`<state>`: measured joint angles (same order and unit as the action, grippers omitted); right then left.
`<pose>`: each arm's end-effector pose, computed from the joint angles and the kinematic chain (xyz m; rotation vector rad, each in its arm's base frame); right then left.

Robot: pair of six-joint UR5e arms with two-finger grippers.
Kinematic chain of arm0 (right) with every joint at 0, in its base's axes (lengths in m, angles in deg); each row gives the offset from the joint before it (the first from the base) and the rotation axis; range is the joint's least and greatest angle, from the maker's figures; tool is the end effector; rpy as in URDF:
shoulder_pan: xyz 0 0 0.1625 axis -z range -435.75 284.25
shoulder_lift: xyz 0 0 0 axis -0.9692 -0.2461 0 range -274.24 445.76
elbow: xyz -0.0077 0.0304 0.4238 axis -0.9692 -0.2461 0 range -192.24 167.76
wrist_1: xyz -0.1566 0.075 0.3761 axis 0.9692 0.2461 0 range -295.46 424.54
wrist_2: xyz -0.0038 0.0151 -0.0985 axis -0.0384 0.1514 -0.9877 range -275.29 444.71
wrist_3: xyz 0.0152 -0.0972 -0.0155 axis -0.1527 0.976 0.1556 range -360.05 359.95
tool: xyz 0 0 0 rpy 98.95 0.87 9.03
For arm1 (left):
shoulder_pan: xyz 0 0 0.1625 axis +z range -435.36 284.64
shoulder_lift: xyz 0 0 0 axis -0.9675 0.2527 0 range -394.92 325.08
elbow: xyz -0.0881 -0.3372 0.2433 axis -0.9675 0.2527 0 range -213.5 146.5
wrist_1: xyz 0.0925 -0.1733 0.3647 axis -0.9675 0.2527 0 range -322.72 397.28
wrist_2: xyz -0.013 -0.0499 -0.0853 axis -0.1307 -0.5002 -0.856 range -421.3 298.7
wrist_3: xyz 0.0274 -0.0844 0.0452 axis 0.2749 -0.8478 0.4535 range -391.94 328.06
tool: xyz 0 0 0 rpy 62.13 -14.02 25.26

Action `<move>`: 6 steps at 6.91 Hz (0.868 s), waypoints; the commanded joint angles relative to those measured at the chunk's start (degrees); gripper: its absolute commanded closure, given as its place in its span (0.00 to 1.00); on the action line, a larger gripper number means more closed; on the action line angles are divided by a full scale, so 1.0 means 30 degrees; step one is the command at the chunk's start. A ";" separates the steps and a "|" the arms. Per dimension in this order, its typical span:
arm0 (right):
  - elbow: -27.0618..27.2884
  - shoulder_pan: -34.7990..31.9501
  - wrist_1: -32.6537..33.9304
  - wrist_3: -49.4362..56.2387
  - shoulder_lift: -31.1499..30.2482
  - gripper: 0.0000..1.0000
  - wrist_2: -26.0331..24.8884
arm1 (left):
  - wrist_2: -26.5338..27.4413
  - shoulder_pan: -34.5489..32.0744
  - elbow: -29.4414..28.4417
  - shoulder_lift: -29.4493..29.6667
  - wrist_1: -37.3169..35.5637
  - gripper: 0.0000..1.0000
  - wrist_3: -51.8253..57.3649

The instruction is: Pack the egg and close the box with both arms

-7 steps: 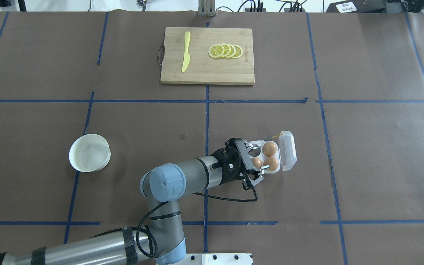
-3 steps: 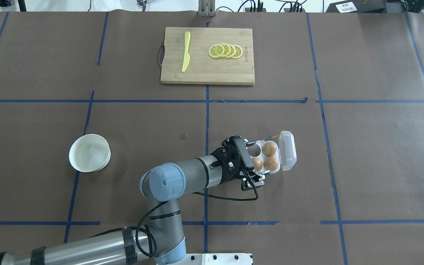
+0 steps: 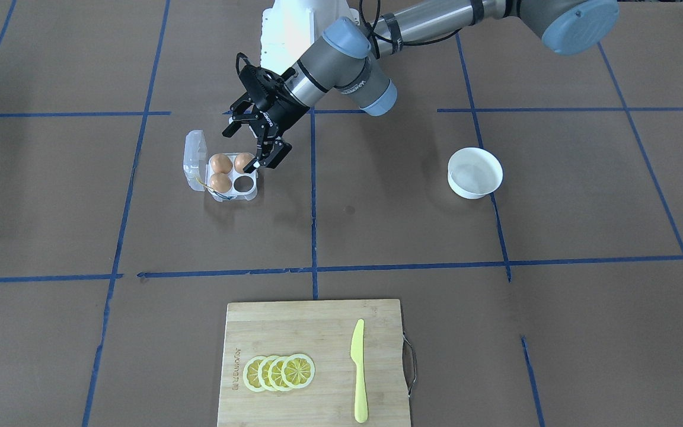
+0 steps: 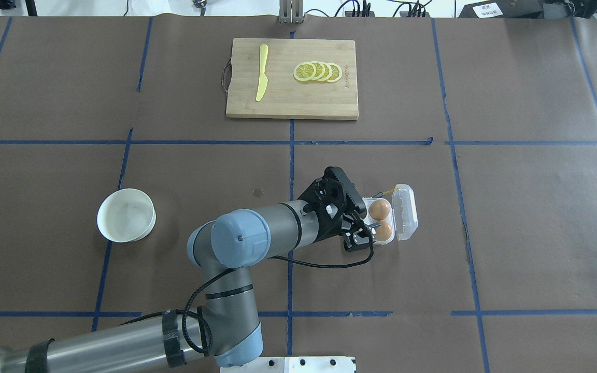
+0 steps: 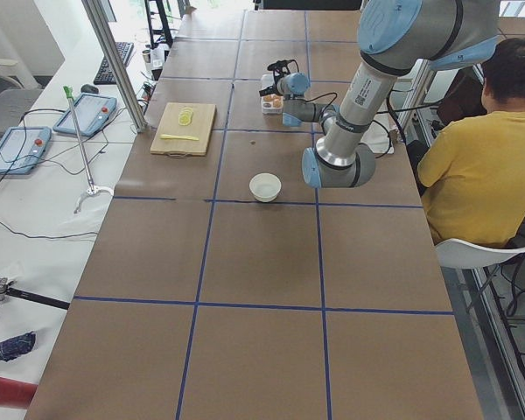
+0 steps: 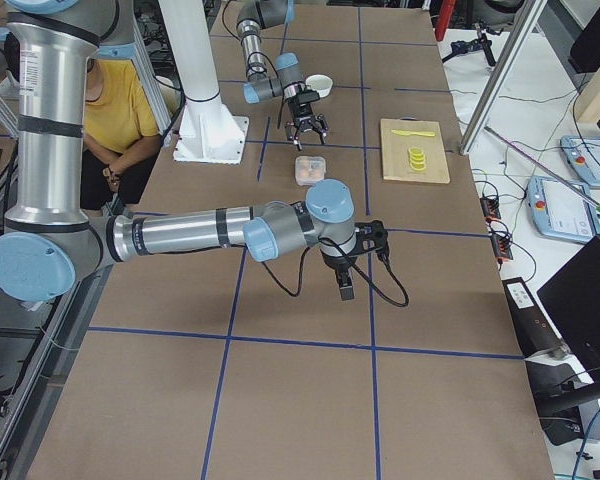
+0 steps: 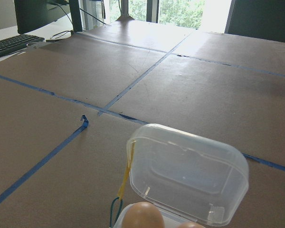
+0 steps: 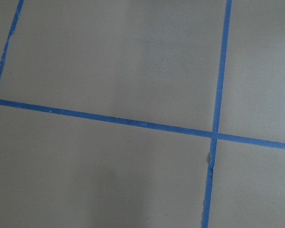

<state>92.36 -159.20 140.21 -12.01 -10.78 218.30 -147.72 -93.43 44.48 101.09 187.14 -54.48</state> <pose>0.0117 -0.4639 0.5584 0.2457 -0.8002 -0.0598 0.6445 -0.3570 0.1324 1.1712 1.1941 0.6059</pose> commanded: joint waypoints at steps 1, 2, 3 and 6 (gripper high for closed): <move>-0.0001 -0.0016 0.0000 0.0033 -0.0017 0.00 0.0000 | -0.1912 -0.1438 0.3928 -0.2168 -0.4924 0.00 -0.1365; 0.0028 -0.0016 0.0000 0.0033 -0.0017 0.00 0.0000 | -0.2594 -0.2463 0.5689 -0.2877 -0.7824 0.00 -0.1395; 0.0028 -0.0016 0.0000 0.0033 -0.0046 0.00 0.0000 | -0.3268 -0.3866 0.6896 -0.3493 -1.0376 0.00 -0.1366; -0.0001 -0.0016 0.0000 0.0003 -0.0076 0.00 -0.0029 | -0.6204 -1.0157 0.9012 -0.5957 -1.6679 0.00 0.1741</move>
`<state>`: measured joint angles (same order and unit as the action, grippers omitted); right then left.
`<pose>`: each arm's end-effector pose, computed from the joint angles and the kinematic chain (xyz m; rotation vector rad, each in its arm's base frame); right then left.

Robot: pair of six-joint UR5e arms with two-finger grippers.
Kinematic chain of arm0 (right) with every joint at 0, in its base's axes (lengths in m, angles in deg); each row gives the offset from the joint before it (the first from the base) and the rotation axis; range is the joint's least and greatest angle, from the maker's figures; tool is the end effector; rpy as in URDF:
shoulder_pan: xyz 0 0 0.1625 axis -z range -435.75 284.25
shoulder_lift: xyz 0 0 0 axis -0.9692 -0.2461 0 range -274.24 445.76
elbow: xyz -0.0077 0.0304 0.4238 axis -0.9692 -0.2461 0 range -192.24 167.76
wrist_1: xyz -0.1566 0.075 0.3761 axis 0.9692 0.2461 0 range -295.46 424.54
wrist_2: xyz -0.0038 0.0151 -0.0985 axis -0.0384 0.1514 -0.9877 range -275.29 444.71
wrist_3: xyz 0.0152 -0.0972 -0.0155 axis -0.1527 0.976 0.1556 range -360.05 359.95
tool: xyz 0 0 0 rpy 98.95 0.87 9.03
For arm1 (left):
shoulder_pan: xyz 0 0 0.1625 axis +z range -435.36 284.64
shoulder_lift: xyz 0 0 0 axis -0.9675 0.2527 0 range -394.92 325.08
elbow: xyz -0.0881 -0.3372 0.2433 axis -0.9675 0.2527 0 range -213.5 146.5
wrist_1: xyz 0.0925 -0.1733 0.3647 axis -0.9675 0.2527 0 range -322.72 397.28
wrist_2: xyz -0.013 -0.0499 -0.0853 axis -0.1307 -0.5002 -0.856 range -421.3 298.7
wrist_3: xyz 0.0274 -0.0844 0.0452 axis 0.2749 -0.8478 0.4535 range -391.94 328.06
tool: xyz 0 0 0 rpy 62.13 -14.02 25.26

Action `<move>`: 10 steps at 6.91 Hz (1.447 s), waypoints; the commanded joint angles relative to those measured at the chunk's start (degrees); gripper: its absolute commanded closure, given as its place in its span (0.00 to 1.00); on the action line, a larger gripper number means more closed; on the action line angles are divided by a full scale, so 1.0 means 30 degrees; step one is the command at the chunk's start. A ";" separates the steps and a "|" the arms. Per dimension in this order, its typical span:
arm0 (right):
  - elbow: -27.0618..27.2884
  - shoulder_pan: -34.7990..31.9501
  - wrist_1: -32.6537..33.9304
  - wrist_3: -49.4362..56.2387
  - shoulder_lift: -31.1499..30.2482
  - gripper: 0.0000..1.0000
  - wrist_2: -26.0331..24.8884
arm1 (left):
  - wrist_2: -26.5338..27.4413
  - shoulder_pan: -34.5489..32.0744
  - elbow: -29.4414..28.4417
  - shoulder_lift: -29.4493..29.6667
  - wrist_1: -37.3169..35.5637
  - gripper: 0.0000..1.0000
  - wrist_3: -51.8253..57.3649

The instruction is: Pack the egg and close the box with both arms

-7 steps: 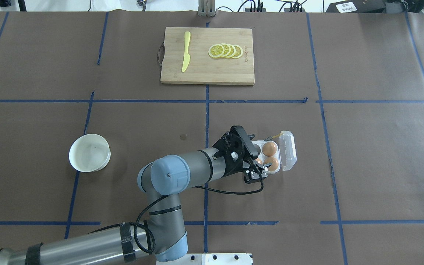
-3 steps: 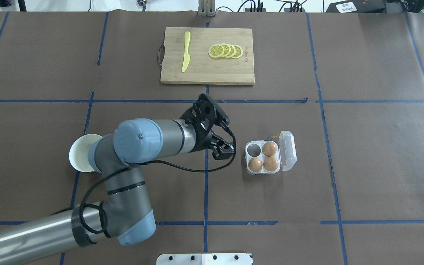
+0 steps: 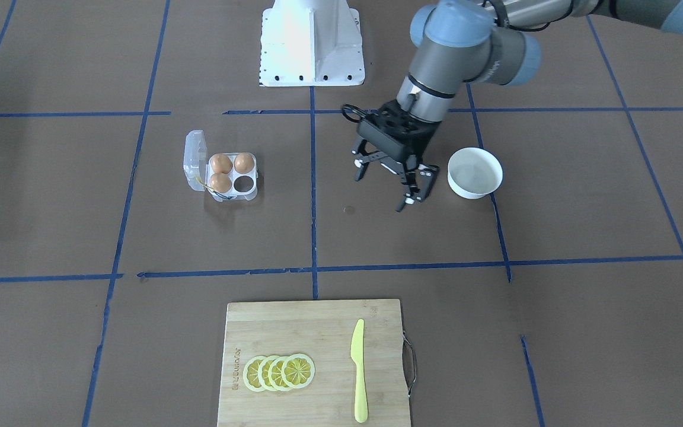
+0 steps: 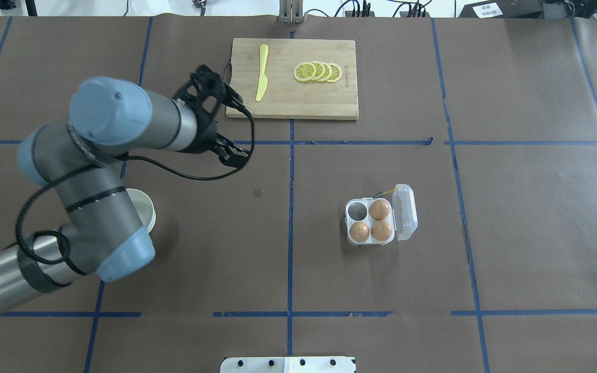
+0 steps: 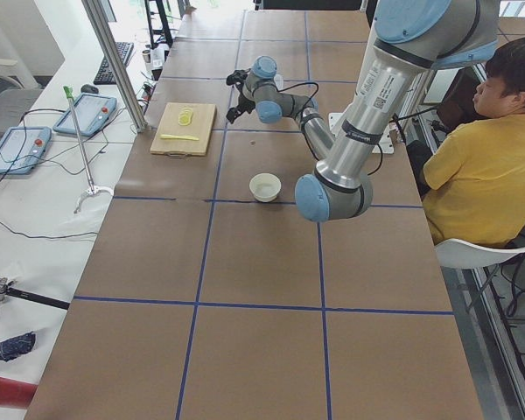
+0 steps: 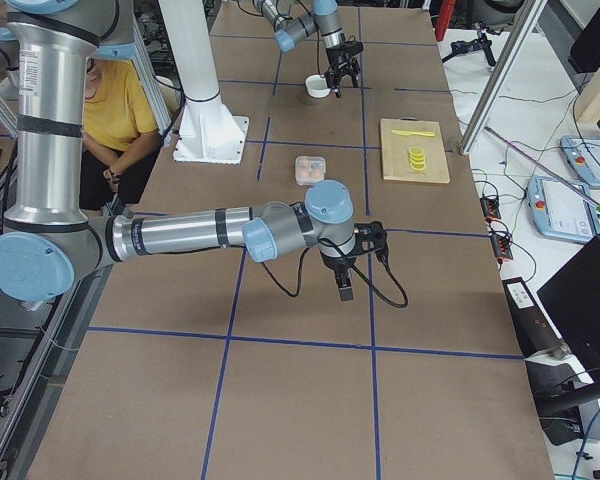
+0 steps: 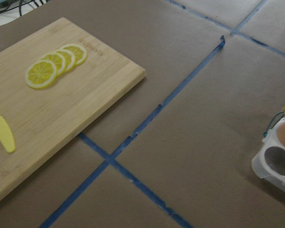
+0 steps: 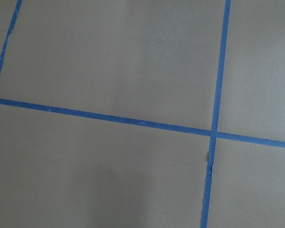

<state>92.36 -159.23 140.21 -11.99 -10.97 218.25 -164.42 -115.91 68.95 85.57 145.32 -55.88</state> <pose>0.0122 -0.4626 0.5600 0.2431 -0.7989 -0.0582 0.4113 -0.4975 0.2216 0.7346 0.8086 0.5226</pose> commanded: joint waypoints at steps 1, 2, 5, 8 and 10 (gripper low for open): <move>-0.0033 -0.0008 0.0029 -0.0033 -0.0011 0.00 -0.0011 | -0.0694 -0.4077 0.1208 -0.1223 -0.4501 0.00 0.5513; -0.0062 0.0021 0.0029 -0.0004 -0.0040 0.00 -0.0011 | -0.0811 -0.5773 0.1154 -0.1720 -0.4867 0.00 0.7374; -0.0062 0.0021 0.0029 0.0025 -0.0187 0.00 -0.0040 | -0.4352 -1.0581 -0.0039 -0.5702 -0.5481 0.00 0.7774; -0.0033 0.0021 0.0029 -0.0033 -0.0274 0.00 -0.0040 | -0.6663 -1.4245 -0.1627 -0.8363 -0.6278 0.00 0.8475; -0.0033 0.0021 0.0029 -0.0150 -0.0304 0.00 -0.0156 | -0.9034 -1.5514 -0.1833 -1.1494 -0.5435 0.00 1.1297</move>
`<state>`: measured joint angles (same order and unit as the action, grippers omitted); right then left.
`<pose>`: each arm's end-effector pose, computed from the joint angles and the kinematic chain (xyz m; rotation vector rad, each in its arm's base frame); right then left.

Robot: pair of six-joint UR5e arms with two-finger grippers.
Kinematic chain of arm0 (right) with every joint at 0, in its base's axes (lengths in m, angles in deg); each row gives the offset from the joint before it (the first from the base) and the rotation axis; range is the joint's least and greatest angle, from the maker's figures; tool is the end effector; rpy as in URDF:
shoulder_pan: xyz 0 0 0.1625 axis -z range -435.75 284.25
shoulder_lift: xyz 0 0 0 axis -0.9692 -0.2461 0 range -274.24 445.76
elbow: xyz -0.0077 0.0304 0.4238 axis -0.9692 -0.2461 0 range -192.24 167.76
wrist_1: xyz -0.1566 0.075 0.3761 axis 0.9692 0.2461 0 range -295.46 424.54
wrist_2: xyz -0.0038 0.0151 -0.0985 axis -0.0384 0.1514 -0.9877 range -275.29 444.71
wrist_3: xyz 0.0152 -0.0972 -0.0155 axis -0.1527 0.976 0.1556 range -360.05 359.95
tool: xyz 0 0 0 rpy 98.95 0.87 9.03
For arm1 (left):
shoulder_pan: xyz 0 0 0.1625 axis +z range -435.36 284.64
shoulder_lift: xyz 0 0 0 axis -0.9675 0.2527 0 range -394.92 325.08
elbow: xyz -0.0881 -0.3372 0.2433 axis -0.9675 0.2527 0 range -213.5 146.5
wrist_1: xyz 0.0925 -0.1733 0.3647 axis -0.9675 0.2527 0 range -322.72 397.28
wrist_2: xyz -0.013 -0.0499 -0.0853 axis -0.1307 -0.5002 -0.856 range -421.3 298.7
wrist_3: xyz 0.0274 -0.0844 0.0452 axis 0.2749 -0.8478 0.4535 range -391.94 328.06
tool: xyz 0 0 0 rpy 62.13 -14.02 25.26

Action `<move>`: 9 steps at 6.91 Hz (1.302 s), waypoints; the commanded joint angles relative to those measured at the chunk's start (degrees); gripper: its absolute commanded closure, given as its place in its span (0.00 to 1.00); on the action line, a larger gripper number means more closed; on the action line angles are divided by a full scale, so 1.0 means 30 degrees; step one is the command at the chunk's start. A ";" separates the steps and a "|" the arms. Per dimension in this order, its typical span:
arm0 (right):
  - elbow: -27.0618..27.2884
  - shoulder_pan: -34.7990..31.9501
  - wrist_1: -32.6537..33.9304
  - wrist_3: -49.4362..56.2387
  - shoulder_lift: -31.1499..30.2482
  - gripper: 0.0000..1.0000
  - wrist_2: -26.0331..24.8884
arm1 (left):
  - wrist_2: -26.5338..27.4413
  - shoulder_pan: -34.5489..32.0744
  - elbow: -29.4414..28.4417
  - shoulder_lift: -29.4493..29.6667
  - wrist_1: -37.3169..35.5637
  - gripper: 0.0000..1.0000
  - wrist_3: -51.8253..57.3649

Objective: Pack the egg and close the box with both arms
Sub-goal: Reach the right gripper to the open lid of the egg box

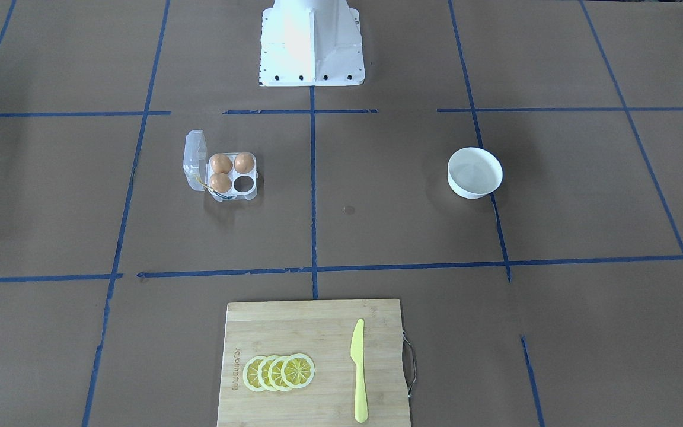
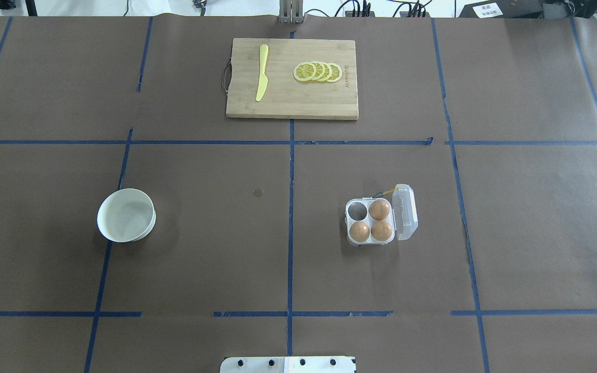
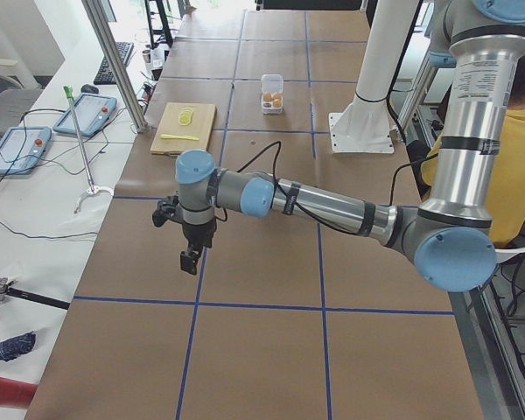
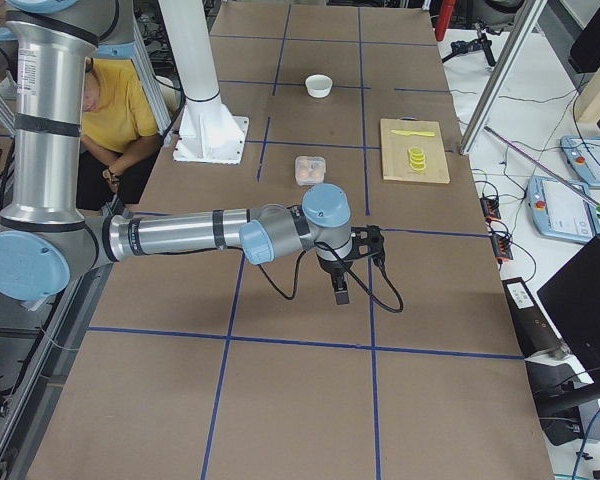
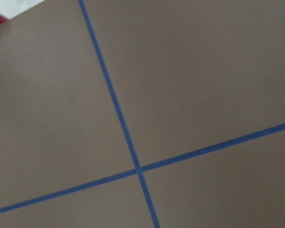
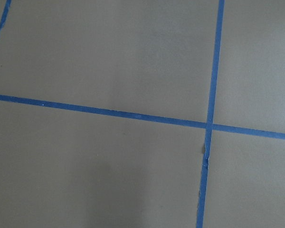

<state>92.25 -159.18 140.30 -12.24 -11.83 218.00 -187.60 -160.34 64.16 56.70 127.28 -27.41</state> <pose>0.0128 -0.4568 0.5683 0.2244 -0.7934 -0.0469 -0.0294 -0.5149 0.5873 0.1538 0.6339 0.2122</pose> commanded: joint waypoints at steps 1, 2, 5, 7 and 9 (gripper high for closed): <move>0.0005 0.0005 0.0000 -0.0097 -0.0135 0.00 -0.0076 | -0.2131 -0.1926 -0.0558 -0.2672 0.0528 0.00 0.2235; -0.0169 0.0005 0.0000 -0.0097 -0.0398 0.00 -0.0134 | -0.2140 -0.2490 -0.0532 -0.2999 0.0441 0.00 0.2239; 0.0381 0.1111 -0.0088 -0.2256 -0.0225 0.00 0.0071 | -0.2139 -0.2584 -0.0561 -0.2680 0.0527 0.00 0.2210; 0.2774 0.4758 -0.0117 -0.8118 -0.0021 0.00 -0.0161 | -0.2169 -0.2583 -0.0503 -0.2680 0.0615 0.00 0.2180; 0.3986 0.8891 -0.0204 -1.3636 0.1903 0.00 -0.2375 | -0.2169 -0.2583 -0.0445 -0.2680 0.0615 0.00 0.2210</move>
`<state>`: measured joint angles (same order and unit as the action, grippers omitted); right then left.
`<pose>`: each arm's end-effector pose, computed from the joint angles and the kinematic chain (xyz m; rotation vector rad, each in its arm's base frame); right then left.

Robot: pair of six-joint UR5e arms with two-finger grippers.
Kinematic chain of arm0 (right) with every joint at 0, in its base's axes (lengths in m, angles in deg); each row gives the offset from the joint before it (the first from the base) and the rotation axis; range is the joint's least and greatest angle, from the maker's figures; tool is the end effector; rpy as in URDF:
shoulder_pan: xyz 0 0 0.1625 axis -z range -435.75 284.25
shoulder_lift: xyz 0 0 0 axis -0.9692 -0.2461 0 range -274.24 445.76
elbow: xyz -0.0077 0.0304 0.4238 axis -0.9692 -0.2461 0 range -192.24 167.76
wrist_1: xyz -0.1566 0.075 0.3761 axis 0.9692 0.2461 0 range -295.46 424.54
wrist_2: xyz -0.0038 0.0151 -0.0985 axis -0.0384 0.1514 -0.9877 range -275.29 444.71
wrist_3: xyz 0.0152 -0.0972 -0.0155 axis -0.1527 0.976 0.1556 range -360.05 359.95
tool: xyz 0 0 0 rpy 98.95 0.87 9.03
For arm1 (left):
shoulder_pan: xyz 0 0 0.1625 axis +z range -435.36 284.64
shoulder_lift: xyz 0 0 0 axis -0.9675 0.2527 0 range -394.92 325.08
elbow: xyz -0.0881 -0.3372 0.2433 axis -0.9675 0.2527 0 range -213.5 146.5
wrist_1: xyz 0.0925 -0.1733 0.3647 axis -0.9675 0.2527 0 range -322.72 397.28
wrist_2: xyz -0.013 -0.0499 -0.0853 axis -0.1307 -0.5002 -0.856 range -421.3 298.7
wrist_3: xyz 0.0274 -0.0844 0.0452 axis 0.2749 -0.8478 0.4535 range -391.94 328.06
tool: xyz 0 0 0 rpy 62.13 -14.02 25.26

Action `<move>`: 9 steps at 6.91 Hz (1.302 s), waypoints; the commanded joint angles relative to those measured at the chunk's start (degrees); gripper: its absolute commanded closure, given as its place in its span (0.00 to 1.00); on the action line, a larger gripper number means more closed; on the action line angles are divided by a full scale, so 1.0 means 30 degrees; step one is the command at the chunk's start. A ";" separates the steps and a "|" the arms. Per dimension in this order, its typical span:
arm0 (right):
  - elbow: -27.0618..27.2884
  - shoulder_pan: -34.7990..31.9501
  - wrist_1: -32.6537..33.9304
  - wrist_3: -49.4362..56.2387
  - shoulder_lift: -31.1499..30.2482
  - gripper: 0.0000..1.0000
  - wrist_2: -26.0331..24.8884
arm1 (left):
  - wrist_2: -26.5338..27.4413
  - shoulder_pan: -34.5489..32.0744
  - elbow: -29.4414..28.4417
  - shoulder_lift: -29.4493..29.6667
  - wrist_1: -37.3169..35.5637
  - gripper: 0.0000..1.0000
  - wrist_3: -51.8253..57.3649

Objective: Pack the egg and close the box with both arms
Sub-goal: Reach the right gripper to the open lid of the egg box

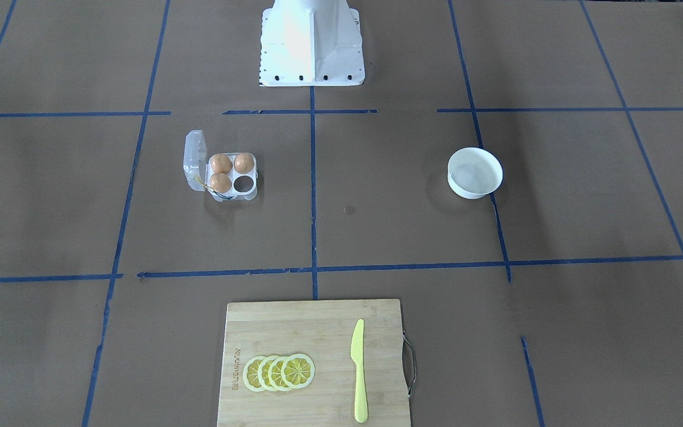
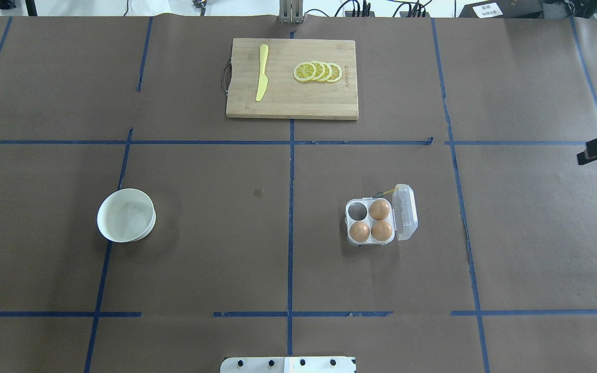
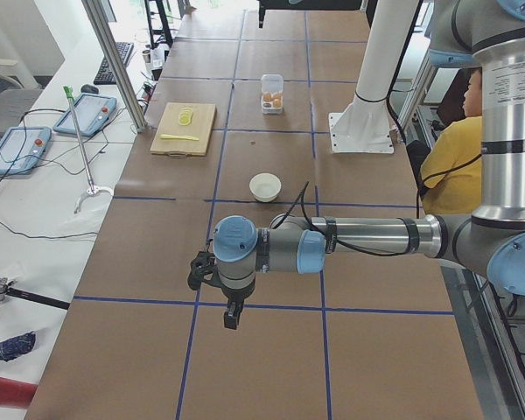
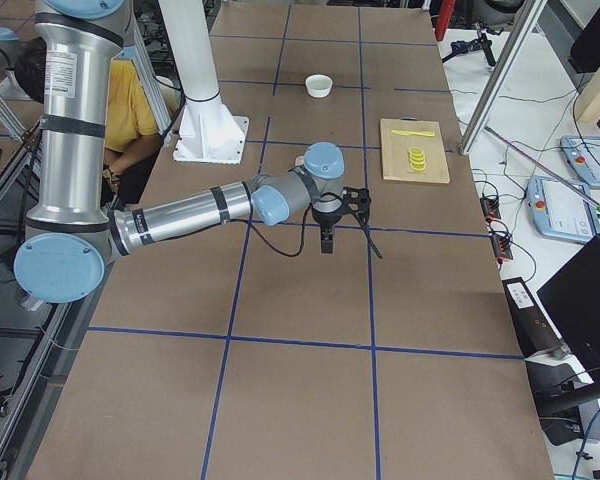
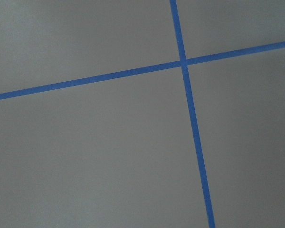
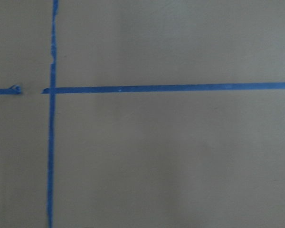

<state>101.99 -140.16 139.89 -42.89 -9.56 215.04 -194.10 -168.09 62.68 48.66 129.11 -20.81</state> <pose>-0.1352 -0.4416 0.4667 0.0795 -0.8790 0.0752 -0.0868 -0.4426 0.6568 0.1162 0.7390 0.1503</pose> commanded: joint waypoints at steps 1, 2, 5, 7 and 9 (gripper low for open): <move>0.0684 0.4748 -0.0241 -0.5213 0.2144 0.00 -0.2503 | -0.0001 0.0001 0.0166 0.0060 0.0008 0.00 0.0009; 0.0712 0.6655 -0.0243 -0.7319 0.3170 0.00 -0.4283 | -0.0001 0.0030 0.0138 0.0350 -0.0021 0.00 0.0009; 0.0449 1.0332 -0.0214 -1.0175 0.5311 0.00 -0.6849 | -0.0001 0.0030 0.0168 0.0704 -0.0021 0.00 -0.0020; 0.0449 1.0307 -0.0214 -1.0182 0.5494 0.00 -0.6821 | -0.0001 0.0030 0.0138 0.0822 -0.0051 0.00 0.0009; 0.0391 0.9114 0.0165 -0.9454 0.5174 0.00 -0.6529 | -0.0001 0.0030 0.0225 0.0793 -0.0051 0.00 -0.0020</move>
<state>103.30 -110.62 139.76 -72.52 6.52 194.99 -194.10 -168.00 63.21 51.08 128.96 -20.81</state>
